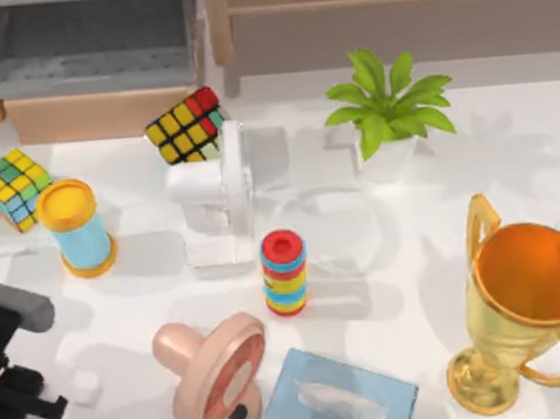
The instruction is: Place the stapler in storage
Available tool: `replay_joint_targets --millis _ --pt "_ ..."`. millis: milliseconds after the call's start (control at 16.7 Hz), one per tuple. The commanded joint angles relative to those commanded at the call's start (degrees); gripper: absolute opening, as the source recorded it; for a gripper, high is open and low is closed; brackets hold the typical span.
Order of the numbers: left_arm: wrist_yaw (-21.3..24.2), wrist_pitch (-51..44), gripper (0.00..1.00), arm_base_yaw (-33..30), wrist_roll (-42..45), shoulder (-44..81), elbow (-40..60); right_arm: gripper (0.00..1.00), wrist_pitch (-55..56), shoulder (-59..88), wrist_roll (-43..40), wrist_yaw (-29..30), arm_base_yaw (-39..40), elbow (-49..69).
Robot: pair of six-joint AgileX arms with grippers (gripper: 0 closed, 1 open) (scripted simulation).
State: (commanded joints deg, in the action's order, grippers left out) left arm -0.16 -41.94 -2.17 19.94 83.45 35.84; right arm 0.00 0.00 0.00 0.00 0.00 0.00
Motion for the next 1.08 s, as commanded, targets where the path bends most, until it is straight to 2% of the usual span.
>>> replay_joint_targets --millis 300,780,1080 --pt "0.0 -7.1 0.00 0.0 -0.1 -3.0 3.0 1.00 0.0 0.0 0.0 0.0 0.0 0.0" --pt "0.0 -7.7 0.00 0.1 -0.1 -4.4 4.9 1.00 0.0 0.0 0.0 0.0 0.0 0.0" --pt "0.2 -9.8 0.00 1.1 -0.6 -2.2 17.5 1.00 0.0 0.0 0.0 0.0 0.0 0.0"
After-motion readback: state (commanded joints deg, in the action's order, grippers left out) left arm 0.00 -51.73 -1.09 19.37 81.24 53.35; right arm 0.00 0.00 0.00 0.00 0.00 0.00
